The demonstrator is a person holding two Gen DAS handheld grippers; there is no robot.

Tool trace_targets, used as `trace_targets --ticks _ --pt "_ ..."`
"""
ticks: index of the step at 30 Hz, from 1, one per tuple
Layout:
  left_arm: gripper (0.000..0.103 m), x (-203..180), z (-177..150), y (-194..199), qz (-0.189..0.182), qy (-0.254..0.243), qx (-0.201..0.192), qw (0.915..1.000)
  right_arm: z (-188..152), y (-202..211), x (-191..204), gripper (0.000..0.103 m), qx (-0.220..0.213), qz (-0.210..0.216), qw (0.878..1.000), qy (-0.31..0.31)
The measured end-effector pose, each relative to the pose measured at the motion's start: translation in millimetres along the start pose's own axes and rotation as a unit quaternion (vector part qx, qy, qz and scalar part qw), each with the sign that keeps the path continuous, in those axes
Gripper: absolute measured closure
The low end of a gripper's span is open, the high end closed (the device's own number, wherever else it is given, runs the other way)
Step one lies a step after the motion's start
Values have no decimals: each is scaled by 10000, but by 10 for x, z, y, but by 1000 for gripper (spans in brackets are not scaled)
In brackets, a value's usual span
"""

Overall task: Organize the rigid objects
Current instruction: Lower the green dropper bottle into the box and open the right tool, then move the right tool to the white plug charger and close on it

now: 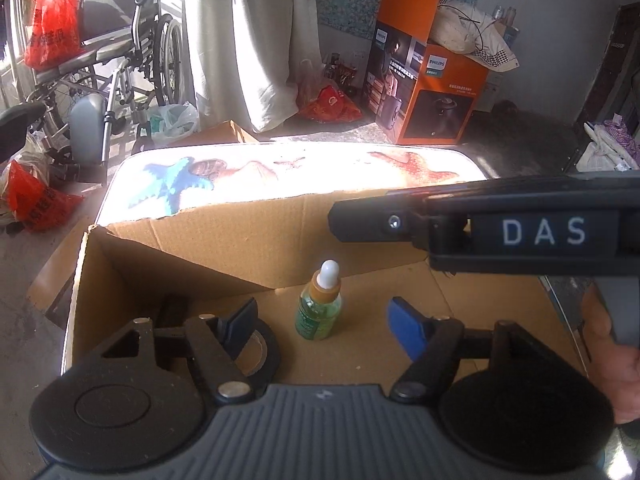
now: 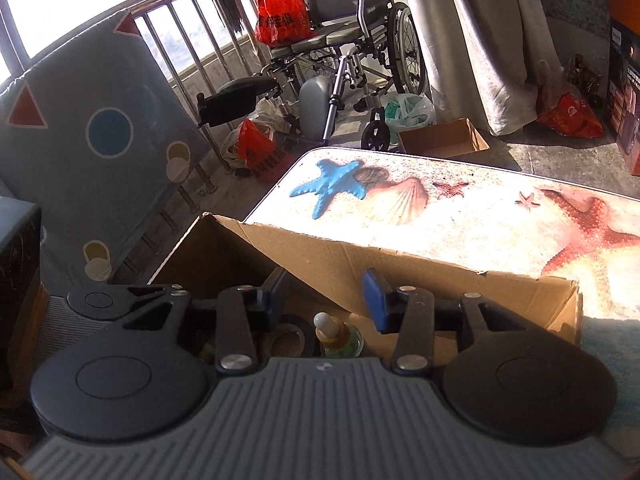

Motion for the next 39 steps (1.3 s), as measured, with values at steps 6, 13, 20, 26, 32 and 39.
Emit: trace_targets --ticks 6,13,20,26,32,39 --pt "19 -141 -125 852 -193 -263 -627 9975 -21 1124 85 62 -580 127 9973 -430" --pt "13 -334 -787 1404 -665 -227 -819 9942 -707 2017 230 62 -715 359 9910 -1075" --pt "29 -640 -1410 1250 -595 -844 -571 9930 -1659 1803 205 62 -431 291 9751 -2156" --pt "50 -632 -1510 1042 -430 -976 -404 9935 -2077 1348 150 67 -170 219 9606 -2765" --pt "61 -587 -1511 888 -243 -957 -233 9948 -2225 1044 146 72 91 215 9569 -2896" --pt "62 -565 -1517 885 -360 -678 -226 9968 -2253 935 183 75 187 239 9555 -2934"
Point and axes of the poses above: each gripper's, at about its wrist camera, not at the fingertips, and y roughly against the way its jaws point, x to its left, z to its top, the point moved 2 cm from there along -y, roughly the way its jaws point, and after that the axes turned 15 degrees about -x, right-handed, at the moved point
